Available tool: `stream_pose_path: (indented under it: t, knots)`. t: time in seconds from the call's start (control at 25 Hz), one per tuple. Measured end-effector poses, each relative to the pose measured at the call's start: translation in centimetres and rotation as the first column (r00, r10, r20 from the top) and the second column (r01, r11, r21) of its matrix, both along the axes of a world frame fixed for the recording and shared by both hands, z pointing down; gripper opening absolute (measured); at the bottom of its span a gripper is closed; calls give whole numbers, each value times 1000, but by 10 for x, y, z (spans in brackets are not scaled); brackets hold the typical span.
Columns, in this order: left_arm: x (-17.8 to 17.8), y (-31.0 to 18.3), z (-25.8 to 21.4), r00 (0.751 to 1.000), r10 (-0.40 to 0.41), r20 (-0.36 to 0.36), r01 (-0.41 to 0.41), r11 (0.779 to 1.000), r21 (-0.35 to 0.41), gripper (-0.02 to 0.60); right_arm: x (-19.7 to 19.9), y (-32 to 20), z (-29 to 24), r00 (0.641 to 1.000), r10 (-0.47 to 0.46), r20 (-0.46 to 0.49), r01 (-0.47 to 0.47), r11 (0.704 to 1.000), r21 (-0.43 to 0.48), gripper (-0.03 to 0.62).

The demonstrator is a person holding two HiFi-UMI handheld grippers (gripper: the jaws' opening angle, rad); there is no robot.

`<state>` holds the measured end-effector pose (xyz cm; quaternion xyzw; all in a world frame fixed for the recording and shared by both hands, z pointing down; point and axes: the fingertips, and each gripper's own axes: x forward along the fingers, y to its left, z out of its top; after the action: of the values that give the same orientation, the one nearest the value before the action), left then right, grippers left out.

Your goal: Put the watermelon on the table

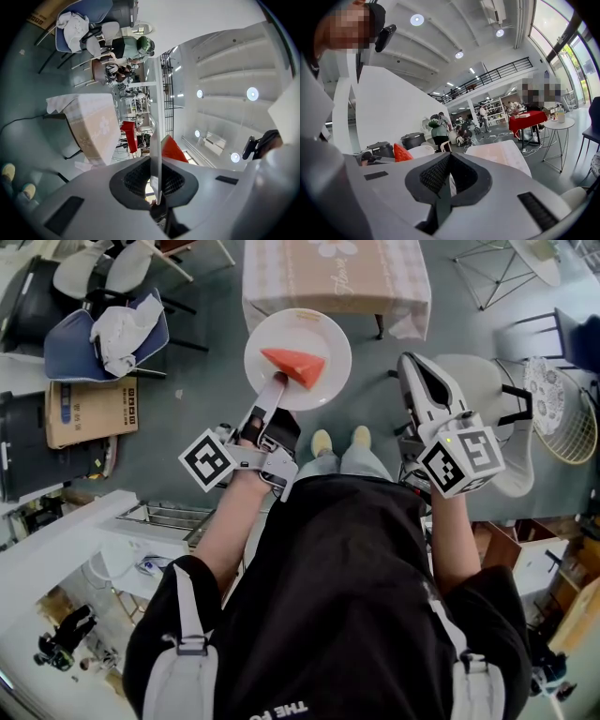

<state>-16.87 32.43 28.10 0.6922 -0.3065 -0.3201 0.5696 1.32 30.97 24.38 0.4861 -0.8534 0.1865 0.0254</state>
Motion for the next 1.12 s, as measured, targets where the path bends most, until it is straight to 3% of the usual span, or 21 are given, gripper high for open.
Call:
stream_pose_path:
  t: [0.6, 1.12]
  knots:
    - [3, -15, -3, 1000, 9, -8, -9, 1000, 5, 26, 4, -15, 0, 1000, 6, 3, -6, 1000, 20, 15]
    - [6, -39, -1, 999, -39, 18, 39, 999, 1, 26, 9, -48, 3, 999, -35, 20, 35, 999, 31, 15]
